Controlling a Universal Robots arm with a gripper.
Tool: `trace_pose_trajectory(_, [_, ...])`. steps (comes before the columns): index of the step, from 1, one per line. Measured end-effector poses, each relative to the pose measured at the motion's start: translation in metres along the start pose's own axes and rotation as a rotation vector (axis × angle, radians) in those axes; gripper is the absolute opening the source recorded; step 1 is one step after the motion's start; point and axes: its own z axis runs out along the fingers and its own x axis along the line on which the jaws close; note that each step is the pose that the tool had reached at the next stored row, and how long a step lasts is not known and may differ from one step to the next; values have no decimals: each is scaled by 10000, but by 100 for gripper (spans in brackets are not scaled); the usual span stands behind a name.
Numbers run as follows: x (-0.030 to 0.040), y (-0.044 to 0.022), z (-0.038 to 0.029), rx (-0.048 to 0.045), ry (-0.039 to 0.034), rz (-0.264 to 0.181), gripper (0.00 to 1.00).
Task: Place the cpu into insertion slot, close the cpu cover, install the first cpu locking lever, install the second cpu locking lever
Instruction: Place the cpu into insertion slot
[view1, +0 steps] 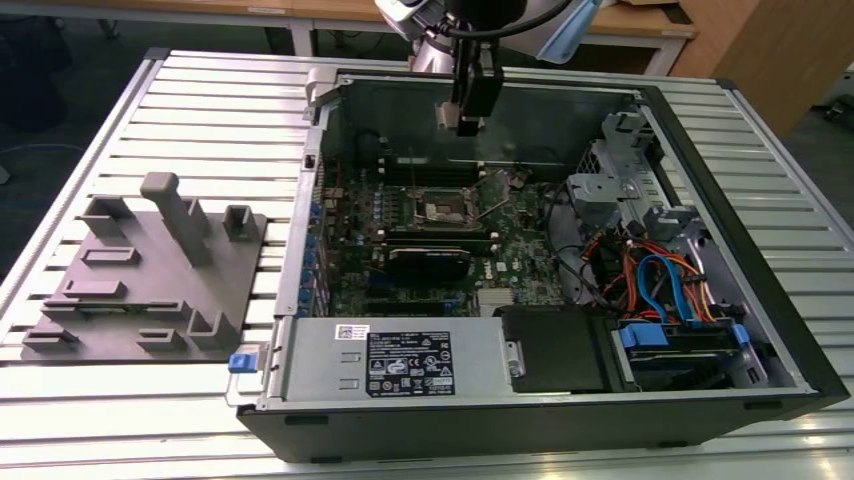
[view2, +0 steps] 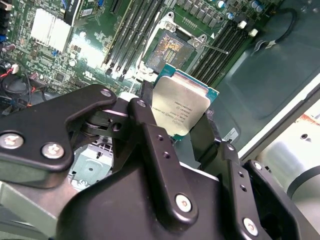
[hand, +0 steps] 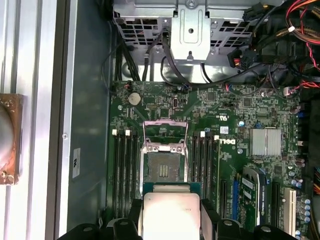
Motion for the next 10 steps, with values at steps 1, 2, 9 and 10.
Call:
trace_pose_trajectory(1, [0,0,0,-1,1,6,54])
trace_pose_trajectory(2, [0,0,0,-1,0,10,54])
trace_pose_trajectory(9, [0,0,1,-1,0,21,54])
trace_pose_trajectory(10, [0,0,3,-1,0,21,54])
